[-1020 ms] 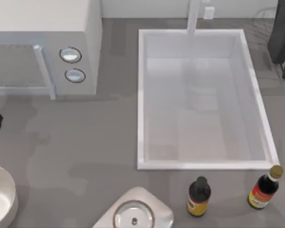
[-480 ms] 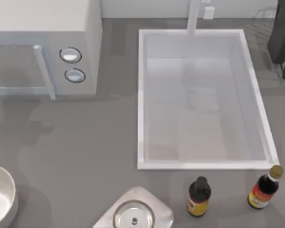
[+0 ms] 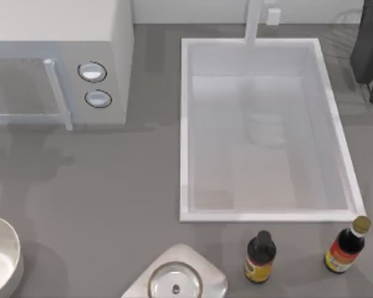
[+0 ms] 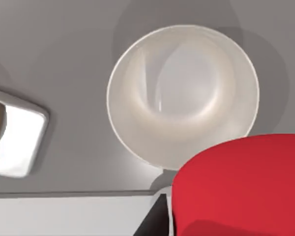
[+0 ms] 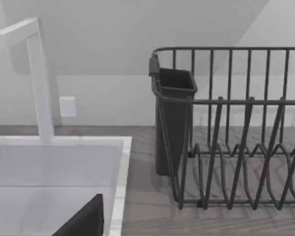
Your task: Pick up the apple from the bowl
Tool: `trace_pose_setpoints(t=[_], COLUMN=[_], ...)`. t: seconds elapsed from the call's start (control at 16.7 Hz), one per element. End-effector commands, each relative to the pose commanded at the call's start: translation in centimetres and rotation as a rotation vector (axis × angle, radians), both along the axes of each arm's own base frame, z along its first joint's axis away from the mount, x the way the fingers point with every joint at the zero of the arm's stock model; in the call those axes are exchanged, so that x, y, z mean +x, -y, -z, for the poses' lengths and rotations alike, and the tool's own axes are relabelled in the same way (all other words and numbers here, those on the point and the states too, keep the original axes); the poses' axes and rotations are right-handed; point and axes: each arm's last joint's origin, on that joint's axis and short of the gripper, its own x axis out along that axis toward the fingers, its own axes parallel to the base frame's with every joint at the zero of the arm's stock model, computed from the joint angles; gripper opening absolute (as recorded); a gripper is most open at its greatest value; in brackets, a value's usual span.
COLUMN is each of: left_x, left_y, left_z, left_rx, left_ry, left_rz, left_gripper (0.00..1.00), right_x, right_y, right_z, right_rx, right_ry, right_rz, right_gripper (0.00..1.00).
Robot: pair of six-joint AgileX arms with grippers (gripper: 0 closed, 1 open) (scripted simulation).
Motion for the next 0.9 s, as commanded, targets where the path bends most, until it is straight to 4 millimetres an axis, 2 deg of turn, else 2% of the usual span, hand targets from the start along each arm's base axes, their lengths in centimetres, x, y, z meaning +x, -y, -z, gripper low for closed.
trace_pose_setpoints(t=[0.12, 0.24, 0.42, 0.54, 0.72, 0.9], left_x=[2.6, 6.2, 11.9, 14.8, 17.3, 18.4], left_y=[1.2, 3.2, 7.9, 11.6, 16.4, 18.4], left_z=[0.0, 0.8, 3.6, 6.2, 9.4, 10.9], left_rx=[-0.004, -0.007, -0.007, -0.005, -0.005, -0.01], left_ry=[-0.002, -0.018, -0.056, -0.075, -0.073, -0.046], left_rz=[-0.003, -0.006, -0.006, -0.005, -0.011, -0.028], left_gripper=[0.0, 0.0, 0.0, 0.0, 0.0, 0.0], right_x=[0.0, 0.0, 0.0, 0.0, 0.0, 0.0], right_y=[0.0, 0.0, 0.0, 0.0, 0.0, 0.0], right_z=[0.0, 0.0, 0.0, 0.0, 0.0, 0.0], right_rx=[0.0, 0.0, 0.0, 0.0, 0.0, 0.0], right_ry=[0.0, 0.0, 0.0, 0.0, 0.0, 0.0], right_rz=[0.0, 0.0, 0.0, 0.0, 0.0, 0.0], right_gripper=[1.0, 1.0, 1.0, 1.0, 1.0, 1.0])
